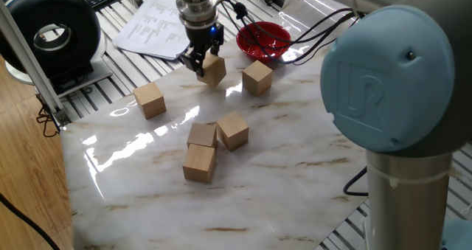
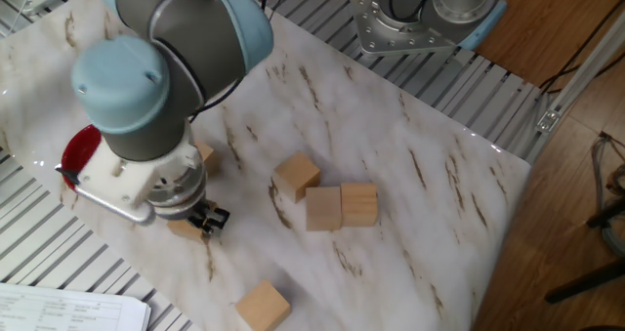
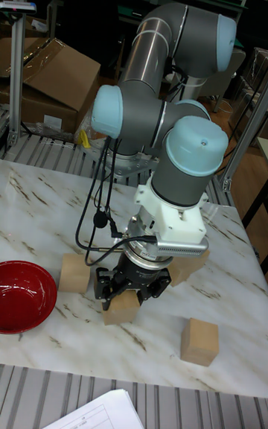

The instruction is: Stack the blocks into a pyramid shape

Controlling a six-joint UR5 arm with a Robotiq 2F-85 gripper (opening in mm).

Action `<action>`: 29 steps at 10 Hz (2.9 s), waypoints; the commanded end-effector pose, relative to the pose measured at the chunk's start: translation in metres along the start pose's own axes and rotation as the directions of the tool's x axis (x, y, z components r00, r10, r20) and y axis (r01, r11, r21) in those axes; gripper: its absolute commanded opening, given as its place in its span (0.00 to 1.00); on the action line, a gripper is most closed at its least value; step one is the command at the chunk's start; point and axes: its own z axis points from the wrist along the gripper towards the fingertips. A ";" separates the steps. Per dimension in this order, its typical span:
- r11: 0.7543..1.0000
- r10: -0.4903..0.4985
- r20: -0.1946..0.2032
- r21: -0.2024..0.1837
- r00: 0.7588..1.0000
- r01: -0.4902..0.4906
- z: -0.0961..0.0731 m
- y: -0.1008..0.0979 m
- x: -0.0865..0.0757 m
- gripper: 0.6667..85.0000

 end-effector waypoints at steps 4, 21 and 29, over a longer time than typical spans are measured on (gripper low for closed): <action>0.997 0.057 -0.018 -0.045 0.998 -0.058 -0.007 0.004 0.005 0.55; 0.991 0.121 -0.072 -0.056 0.990 -0.125 -0.015 -0.024 0.042 0.52; 0.988 0.129 -0.075 -0.080 0.989 -0.135 -0.019 -0.022 0.043 0.50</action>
